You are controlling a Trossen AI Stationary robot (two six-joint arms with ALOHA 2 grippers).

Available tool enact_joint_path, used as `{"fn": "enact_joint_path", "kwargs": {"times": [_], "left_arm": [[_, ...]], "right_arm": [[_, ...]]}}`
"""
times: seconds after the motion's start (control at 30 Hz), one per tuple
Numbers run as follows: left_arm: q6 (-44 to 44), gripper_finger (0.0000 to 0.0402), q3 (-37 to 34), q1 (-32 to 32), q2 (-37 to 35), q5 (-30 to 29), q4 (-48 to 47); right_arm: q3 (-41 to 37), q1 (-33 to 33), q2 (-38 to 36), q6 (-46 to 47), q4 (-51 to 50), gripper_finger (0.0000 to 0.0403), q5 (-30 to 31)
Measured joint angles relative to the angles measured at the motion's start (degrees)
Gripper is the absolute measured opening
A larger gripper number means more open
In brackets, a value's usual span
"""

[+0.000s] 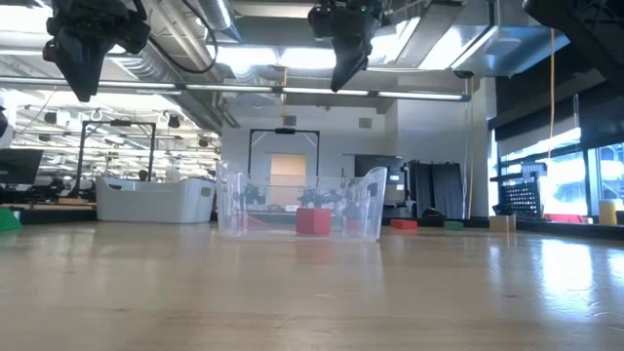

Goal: Sort & place blocks by color
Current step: Put the right red block into the transparent bin

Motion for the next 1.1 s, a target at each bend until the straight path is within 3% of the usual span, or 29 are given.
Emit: {"fn": "enact_joint_path", "kwargs": {"times": [0.2, 0.53, 0.63, 0.83, 1.1], "left_arm": [[0.14, 0.0128, 0.0, 0.0, 0.0, -0.01, 0.02], [0.15, 0.0128, 0.0, 0.0, 0.0, -0.03, 0.02], [0.17, 0.0128, 0.0, 0.0, 0.0, -0.06, 0.03], [0.17, 0.0128, 0.0, 0.0, 0.0, -0.21, 0.04], [0.14, 0.0128, 0.02, 0.02, 0.0, -0.5, 0.11]], "right_arm": [[0.0, -0.08, 0.14, -0.07, -0.05, 0.0047, 0.15], [0.0, -0.51, 0.14, -0.09, -0.05, 0.0157, 9.54], [0.0, -1.69, 0.14, -0.06, -1.45, 0.0179, 7.78], [-0.02, -6.77, 0.14, 3.72, -4.79, 0.0186, -1.7], [-0.02, -13.73, 0.58, 17.44, -6.46, 0.0186, -2.14]]}}
